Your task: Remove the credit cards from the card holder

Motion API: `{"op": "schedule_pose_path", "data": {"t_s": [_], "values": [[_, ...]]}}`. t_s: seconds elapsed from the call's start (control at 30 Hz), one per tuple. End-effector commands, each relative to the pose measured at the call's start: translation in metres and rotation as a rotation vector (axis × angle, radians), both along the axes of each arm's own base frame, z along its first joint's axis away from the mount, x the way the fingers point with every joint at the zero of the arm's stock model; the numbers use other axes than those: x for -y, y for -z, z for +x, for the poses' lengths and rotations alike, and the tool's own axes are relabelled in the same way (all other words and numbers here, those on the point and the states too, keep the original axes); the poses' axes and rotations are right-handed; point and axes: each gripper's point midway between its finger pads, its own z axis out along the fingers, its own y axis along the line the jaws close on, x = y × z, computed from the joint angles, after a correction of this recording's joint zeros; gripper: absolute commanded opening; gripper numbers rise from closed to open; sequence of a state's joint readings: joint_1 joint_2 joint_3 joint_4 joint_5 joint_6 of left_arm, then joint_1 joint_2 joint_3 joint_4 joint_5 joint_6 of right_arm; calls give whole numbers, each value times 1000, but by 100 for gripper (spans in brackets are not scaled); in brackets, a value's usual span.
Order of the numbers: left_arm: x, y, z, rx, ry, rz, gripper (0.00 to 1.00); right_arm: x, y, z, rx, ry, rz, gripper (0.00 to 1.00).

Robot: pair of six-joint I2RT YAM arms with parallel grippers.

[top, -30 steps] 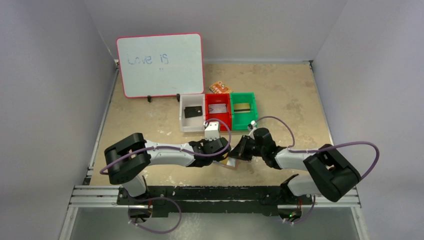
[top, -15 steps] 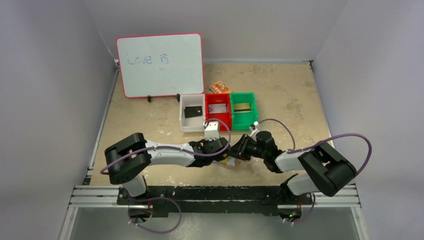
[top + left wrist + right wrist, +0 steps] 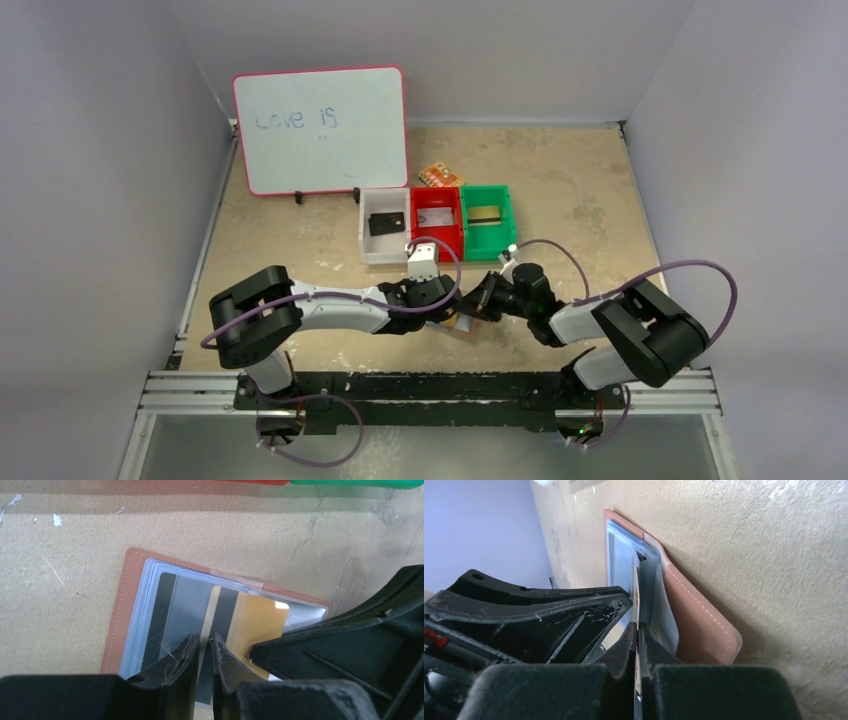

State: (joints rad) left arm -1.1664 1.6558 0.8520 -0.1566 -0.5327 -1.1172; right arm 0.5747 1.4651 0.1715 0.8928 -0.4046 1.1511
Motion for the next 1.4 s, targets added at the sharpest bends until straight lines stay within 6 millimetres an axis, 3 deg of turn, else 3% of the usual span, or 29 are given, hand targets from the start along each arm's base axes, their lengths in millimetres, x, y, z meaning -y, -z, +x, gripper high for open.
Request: {"op": "schedule_pose_path", "data": {"t_s": [0.0,0.13,0.27,0.57,0.77,1.07,1.37], "values": [[-31,27,-14,-68,-7,127,15,14,6,0,1,31,-90,0],[-30,25,-13,-63,-8,123,15,26,7,-4,-1,43,-164,0],[-27,22,-12,-58,-4,118,15,35,-4,-6,28,57,-195,0],[-13,-2,-7,-23,23,61,17,60,-62,15,286,150,-274,0],[-5,-18,-4,-2,44,41,18,77,-84,23,397,200,-335,0],[5,-20,-6,-6,83,22,19,94,-115,34,500,248,-427,0],[21,-29,-10,-1,131,-1,20,112,-162,47,666,329,-476,0]]}}
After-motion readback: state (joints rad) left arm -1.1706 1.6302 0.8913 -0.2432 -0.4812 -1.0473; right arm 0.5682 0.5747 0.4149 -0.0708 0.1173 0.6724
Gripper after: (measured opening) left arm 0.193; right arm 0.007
